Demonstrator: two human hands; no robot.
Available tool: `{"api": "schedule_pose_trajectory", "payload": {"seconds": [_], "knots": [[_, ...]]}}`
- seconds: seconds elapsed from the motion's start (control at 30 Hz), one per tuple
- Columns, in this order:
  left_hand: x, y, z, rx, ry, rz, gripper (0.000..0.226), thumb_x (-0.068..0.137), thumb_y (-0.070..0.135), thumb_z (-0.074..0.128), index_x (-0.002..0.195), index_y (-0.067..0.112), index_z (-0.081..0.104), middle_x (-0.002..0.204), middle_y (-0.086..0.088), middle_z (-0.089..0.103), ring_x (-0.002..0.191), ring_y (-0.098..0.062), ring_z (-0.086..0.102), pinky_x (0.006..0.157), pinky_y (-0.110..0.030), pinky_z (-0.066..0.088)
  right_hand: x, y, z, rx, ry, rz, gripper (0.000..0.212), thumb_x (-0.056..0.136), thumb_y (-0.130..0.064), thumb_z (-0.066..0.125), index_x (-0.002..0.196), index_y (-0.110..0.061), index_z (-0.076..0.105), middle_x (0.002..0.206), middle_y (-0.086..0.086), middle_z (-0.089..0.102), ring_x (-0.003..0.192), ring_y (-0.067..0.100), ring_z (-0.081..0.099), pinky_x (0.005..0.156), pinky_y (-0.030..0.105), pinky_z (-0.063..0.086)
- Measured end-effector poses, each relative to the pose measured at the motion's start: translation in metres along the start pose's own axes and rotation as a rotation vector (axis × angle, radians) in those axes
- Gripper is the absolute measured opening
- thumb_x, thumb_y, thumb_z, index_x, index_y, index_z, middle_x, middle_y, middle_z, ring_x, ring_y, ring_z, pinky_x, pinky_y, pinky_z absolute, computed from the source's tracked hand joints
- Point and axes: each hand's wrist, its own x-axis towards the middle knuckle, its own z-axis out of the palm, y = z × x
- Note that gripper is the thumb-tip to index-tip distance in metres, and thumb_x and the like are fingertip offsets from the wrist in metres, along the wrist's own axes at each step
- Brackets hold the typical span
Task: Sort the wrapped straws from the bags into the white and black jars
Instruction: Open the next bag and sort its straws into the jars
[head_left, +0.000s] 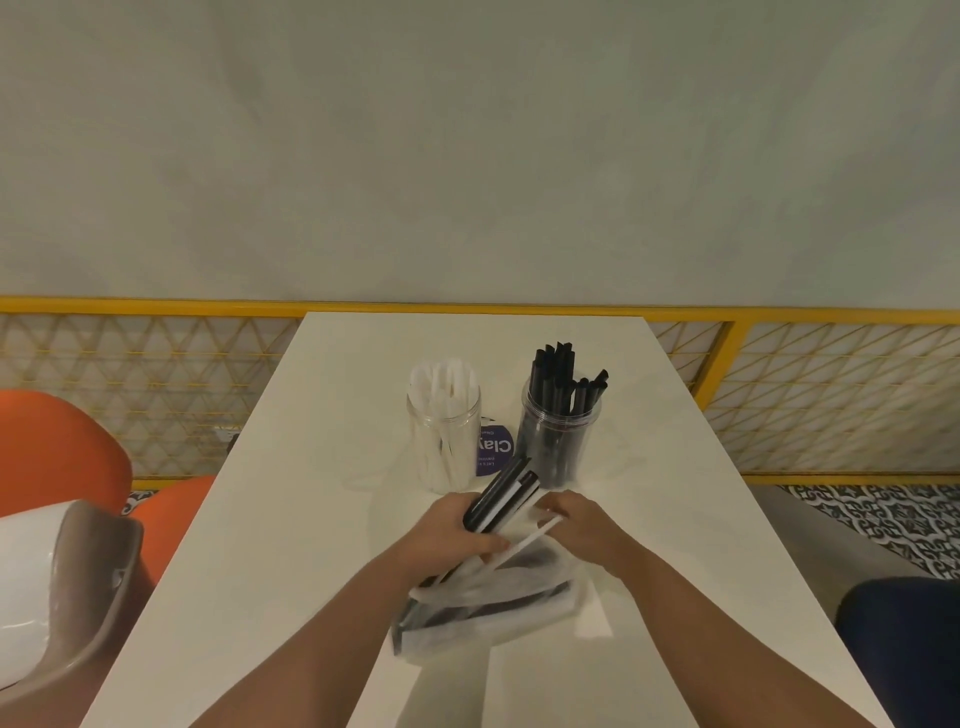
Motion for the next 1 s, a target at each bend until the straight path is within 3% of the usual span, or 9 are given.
{"api": "schedule_pose_trajectory", "payload": {"seconds": [0.13,0.23,0.3,0.43,0.57,0.7,0.83,1.0], "knots": [[-0.003,0.009,-0.008,-0.129,0.036,0.057,0.026,0.08,0.016,0.073,0.102,0.012,0.061,0.082,-0.003,0.067,0.069,-0.008,0.066,0.068,-0.017,0.053,-0.001,0.002,-0.003,-0.1,-0.029,-0.014,0.035,0.084,-0.002,0.054,0.116,-0.014,0.059,0.111,0.005,0.048,0.098,0.016,0.05,0.068,0.008,0.039],[-0.004,0.017,-0.012,-0.232,0.061,0.096,0.017,0.082,0.012,0.07,0.096,0.013,0.062,0.079,-0.004,0.066,0.067,-0.009,0.066,0.066,-0.017,0.052,-0.007,-0.006,-0.01,-0.056,-0.109,-0.043,0.051,0.078,0.006,0.054,0.124,-0.018,0.053,0.112,0.001,0.042,0.104,0.015,0.045,0.076,0.015,0.044],[-0.004,0.021,-0.014,-0.271,0.05,0.112,0.014,0.082,0.01,0.07,0.093,0.013,0.062,0.077,-0.004,0.065,0.066,-0.011,0.065,0.065,-0.016,0.051,-0.01,-0.017,-0.017,-0.04,-0.193,-0.063,0.058,0.078,0.006,0.053,0.129,-0.02,0.048,0.116,0.001,0.041,0.108,0.014,0.044,0.073,0.013,0.043],[-0.003,0.024,-0.018,-0.313,0.047,0.127,0.015,0.082,0.009,0.07,0.095,0.007,0.062,0.075,-0.003,0.064,0.068,-0.015,0.064,0.067,-0.02,0.051,-0.013,-0.032,-0.026,-0.124,-0.286,-0.101,0.054,0.079,0.001,0.054,0.128,-0.021,0.049,0.124,0.003,0.047,0.11,0.019,0.05,0.082,0.019,0.045],[-0.003,0.031,-0.022,-0.405,0.072,0.134,0.015,0.081,0.006,0.069,0.094,0.01,0.063,0.076,-0.003,0.066,0.068,-0.016,0.064,0.075,-0.028,0.054,-0.015,-0.041,-0.027,0.058,-0.115,-0.185,0.036,0.081,-0.001,0.058,0.113,-0.016,0.06,0.107,0.001,0.059,0.106,0.015,0.056,0.087,0.023,0.047],[-0.002,0.041,-0.024,-0.447,0.086,0.178,0.015,0.083,0.006,0.068,0.097,0.01,0.064,0.074,-0.001,0.066,0.066,-0.015,0.063,0.074,-0.029,0.055,-0.023,-0.075,-0.034,0.469,0.085,-0.297,0.011,0.093,-0.012,0.054,0.095,-0.01,0.064,0.077,-0.006,0.062,0.066,-0.006,0.058,0.062,0.01,0.045],[0.0,0.051,-0.024,-0.422,0.112,0.221,0.022,0.086,0.01,0.065,0.107,0.007,0.061,0.079,-0.004,0.066,0.067,-0.017,0.062,0.07,-0.025,0.053,-0.025,-0.099,-0.037,0.523,0.178,-0.391,0.021,0.092,-0.016,0.055,0.077,-0.001,0.057,0.06,-0.002,0.052,0.048,-0.005,0.053,0.049,0.006,0.042],[0.001,0.052,-0.025,-0.436,0.167,0.226,0.021,0.086,0.012,0.065,0.106,0.006,0.062,0.076,-0.004,0.065,0.068,-0.018,0.061,0.071,-0.028,0.053,-0.019,-0.109,-0.029,0.448,0.28,-0.414,0.029,0.092,-0.018,0.056,0.065,-0.024,0.047,0.058,0.001,0.051,0.046,-0.001,0.052,0.047,0.01,0.044]]}}
